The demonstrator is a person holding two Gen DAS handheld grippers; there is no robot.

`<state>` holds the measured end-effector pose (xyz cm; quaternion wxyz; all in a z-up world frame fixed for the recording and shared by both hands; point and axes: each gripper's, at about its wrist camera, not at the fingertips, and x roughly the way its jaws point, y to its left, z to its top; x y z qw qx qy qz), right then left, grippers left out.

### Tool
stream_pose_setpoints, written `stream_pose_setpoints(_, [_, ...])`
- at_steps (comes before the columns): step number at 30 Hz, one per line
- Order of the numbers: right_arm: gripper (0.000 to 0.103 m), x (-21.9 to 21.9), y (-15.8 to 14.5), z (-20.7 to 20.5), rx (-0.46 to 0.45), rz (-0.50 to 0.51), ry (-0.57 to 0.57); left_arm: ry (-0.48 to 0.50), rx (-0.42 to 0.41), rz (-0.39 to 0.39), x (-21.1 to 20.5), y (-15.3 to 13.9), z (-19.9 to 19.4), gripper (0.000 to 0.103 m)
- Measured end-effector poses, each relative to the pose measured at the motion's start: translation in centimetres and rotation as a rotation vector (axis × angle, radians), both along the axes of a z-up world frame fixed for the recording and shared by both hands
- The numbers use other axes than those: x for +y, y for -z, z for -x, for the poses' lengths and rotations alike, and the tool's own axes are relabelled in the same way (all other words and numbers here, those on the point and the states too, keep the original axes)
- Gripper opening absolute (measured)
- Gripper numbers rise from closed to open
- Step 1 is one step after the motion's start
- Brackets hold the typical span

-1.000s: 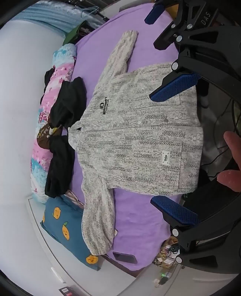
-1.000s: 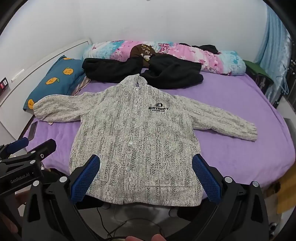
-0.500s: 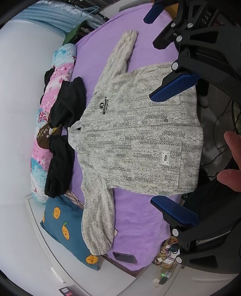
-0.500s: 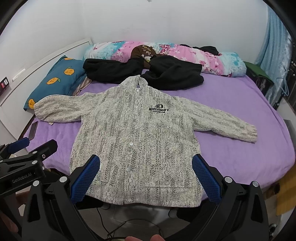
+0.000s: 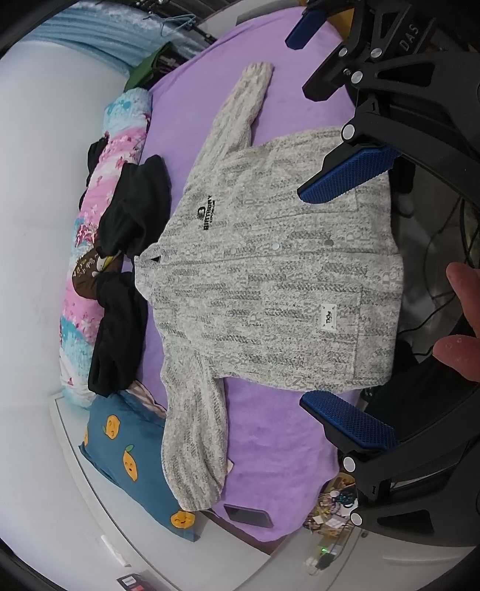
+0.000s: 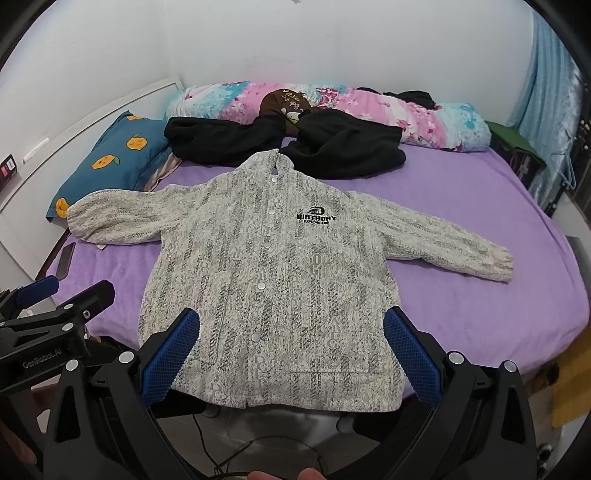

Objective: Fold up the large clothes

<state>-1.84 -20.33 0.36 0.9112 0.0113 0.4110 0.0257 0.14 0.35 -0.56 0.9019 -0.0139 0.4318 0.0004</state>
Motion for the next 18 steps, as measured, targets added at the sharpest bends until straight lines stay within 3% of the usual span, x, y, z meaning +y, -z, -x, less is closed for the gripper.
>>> stream_pose_setpoints(18, [0.098, -0.34, 0.00, 0.05, 0.002, -0.003, 0.003, 0.002, 0.002, 0.003, 0.05, 0.04, 0.02, 0.097])
